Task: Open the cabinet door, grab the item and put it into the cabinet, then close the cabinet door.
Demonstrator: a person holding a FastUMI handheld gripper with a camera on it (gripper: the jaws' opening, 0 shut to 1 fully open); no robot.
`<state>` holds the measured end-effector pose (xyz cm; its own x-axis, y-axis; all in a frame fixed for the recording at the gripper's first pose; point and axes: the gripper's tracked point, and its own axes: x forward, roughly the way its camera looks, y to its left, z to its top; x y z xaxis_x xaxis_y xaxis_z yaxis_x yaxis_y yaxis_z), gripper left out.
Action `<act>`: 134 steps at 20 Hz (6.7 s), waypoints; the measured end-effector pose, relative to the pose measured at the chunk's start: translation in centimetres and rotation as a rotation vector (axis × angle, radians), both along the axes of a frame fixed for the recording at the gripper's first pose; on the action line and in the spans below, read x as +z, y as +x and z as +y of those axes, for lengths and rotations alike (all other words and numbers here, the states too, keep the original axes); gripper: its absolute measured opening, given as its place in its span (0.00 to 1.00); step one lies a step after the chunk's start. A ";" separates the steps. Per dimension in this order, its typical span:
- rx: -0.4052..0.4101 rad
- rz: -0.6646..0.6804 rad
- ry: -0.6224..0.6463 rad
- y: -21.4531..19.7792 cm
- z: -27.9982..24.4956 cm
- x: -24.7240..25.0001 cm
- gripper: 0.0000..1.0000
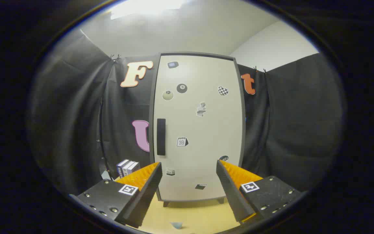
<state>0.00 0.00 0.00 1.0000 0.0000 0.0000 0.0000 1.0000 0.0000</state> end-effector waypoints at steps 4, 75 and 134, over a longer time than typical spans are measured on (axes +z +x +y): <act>-0.026 0.022 0.021 0.5 -0.7 -0.3 0.99; 0.043 0.139 0.132 6.1 0.9 0.3 0.16; 0.143 0.112 0.152 -6.8 -9.9 -0.9 0.76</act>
